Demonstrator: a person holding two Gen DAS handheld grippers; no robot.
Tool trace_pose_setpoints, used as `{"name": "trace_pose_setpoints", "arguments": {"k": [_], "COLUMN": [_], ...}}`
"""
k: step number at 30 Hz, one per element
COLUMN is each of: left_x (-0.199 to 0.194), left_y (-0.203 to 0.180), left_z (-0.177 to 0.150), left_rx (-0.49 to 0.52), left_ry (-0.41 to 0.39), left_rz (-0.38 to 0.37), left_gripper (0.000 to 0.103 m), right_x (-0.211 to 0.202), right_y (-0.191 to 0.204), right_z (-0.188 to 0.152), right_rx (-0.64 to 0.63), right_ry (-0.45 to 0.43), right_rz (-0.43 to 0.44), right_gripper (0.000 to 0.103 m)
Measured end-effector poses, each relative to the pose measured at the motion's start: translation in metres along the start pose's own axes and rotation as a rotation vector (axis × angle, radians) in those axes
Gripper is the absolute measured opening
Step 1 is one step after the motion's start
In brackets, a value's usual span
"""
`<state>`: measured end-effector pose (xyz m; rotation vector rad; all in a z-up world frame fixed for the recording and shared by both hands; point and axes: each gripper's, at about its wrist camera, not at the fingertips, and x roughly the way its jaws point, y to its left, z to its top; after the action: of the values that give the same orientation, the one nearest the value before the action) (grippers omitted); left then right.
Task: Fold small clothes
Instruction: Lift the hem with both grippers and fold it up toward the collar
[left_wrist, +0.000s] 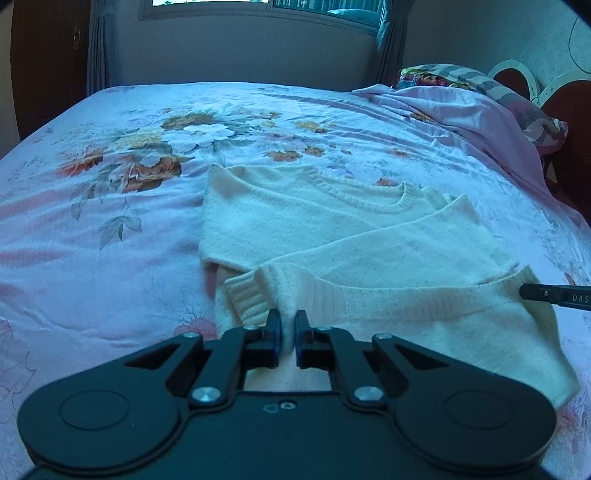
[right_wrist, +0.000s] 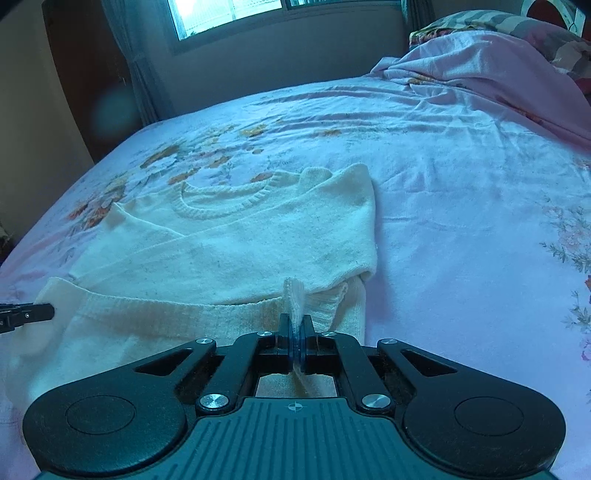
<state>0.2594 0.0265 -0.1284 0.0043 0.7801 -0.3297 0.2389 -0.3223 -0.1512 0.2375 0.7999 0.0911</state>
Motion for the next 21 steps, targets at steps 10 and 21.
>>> {"name": "trace_pose_setpoints", "arguments": {"k": [10,21], "left_x": [-0.008,0.064], "left_y": [-0.006,0.001], "left_z": [0.045,0.118], "left_rx": [-0.021,-0.031], "left_ry": [-0.113,-0.164], "left_rz": [-0.028,0.032], "left_gripper": [0.005,0.002], "right_x": [-0.022,0.047], "right_y": [0.009,-0.021], "right_z": [0.045,0.111], "right_rx": [0.004,0.031], "right_ry": [-0.152,-0.172], "right_rz": [0.008,-0.057], "right_gripper": [0.002,0.002]}}
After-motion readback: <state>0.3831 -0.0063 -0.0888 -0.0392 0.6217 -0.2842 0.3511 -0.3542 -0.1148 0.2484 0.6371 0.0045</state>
